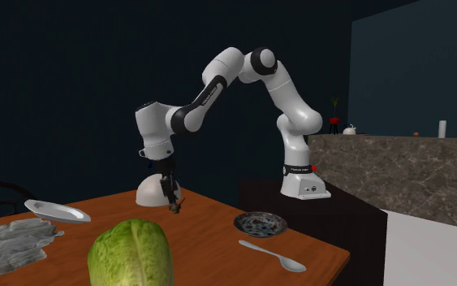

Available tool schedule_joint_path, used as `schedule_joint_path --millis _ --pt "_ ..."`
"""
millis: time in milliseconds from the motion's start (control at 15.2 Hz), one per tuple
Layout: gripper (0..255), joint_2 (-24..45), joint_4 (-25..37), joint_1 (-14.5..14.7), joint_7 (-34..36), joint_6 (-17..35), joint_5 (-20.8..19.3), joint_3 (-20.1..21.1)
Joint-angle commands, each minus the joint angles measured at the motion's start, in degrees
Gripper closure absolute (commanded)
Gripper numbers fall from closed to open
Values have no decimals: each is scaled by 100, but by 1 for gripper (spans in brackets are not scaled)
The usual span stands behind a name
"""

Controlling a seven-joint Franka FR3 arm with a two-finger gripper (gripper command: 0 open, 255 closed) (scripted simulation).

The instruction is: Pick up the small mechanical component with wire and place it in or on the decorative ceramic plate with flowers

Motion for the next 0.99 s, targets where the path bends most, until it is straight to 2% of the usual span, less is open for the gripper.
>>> schedule_joint_path --millis 0,264,792,858,924 --pt "0 99 -8 5 22 86 -41 -27" --pt "0 254 -153 -6 61 384 -102 -66" --pt "0 256 -152 -19 66 382 -111 -52" --pt "255 250 -176 -12 81 400 -113 -50" --pt "255 295 -163 11 112 426 -120 -47"
